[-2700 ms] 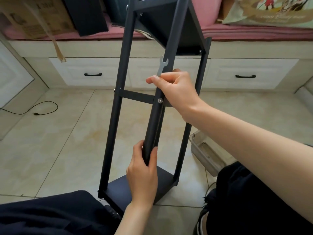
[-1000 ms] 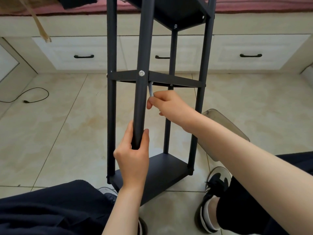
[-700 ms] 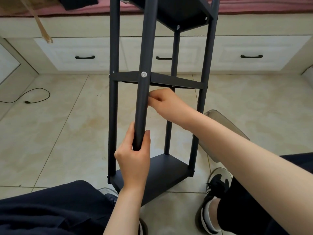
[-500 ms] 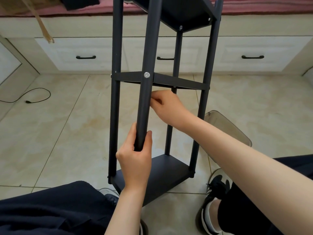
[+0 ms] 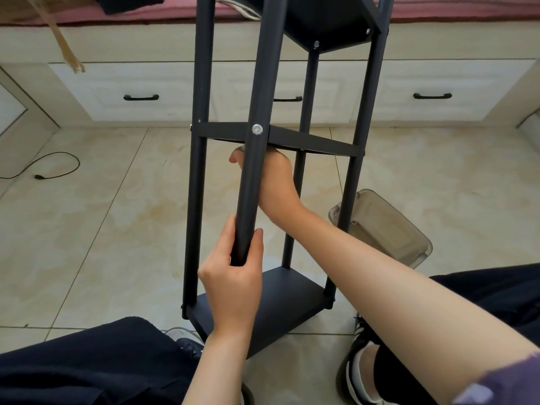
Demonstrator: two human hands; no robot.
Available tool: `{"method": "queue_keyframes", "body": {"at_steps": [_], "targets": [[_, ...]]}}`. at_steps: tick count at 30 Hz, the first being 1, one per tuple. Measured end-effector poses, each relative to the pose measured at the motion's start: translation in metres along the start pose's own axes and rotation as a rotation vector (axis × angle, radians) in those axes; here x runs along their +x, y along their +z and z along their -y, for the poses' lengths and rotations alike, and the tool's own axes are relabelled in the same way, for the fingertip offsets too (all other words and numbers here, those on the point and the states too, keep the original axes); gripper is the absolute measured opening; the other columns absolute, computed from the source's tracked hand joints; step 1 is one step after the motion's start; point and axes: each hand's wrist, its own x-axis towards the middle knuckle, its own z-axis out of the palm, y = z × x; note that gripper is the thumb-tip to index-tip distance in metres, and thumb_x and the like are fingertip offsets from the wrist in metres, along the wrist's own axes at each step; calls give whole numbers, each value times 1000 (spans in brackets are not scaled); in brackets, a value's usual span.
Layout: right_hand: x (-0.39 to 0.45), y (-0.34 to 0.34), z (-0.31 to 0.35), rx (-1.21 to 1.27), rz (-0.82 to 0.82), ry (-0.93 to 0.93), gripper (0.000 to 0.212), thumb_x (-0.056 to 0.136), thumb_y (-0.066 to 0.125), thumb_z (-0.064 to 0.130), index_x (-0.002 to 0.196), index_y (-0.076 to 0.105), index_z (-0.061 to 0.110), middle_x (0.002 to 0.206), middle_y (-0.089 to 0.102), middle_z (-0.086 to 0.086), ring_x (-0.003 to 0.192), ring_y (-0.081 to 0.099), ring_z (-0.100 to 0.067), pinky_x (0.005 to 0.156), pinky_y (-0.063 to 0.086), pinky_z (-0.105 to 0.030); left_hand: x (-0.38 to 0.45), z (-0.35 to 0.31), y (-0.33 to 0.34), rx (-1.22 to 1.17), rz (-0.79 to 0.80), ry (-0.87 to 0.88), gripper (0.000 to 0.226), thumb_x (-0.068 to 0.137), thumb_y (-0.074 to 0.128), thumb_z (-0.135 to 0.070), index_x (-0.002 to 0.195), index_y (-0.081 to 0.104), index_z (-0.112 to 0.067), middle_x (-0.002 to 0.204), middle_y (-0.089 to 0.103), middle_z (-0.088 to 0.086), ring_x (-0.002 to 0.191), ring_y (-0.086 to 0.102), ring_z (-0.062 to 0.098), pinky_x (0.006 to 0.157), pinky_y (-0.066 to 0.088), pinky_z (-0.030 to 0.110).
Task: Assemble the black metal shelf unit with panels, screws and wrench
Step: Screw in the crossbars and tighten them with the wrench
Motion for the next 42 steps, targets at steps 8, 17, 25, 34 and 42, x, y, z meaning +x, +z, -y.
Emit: {"method": "queue_keyframes", "body": {"at_steps": [8,17,25,34,42], "targets": [[-3,0,-8,-159,-87,-166,19,92,52,-4,100,69,-3,88,66,-12,80,58,-21,78,49,-36,-1,-3,2,-10,14,-26,38,91,72,-8,128,67,-10,70,59,3,57,48,17,52,42,25],[-19,-34,-4,-194,146,-11,32,101,43,14,76,57,-1,69,56,-16,62,46,-23,62,40,-34,-2,-8,1,1,22,-49,41,90,72,-14,129,67,-2,78,63,-13,63,58,4,60,42,10],[-26,-59,21,-225,298,27,35,101,44,19,71,52,4,62,44,-3,61,39,-16,61,34,-32,-4,-10,0,-18,6,-59,41,91,71,-17,131,65,-11,94,72,-9,73,66,7,67,52,14],[-20,-60,30,-301,326,5,36,102,46,24,74,62,9,61,48,-3,56,43,-13,60,40,-29,-3,-4,-1,-37,-4,-75,37,92,71,-14,128,67,-15,79,67,-8,62,59,14,55,46,16],[-14,-39,19,-250,207,-71,31,101,49,20,86,71,4,74,64,-20,66,53,-35,62,47,-41,-2,-3,-2,-21,-4,-34,39,92,69,-16,129,67,-7,78,63,-10,61,56,6,57,40,7]]}}
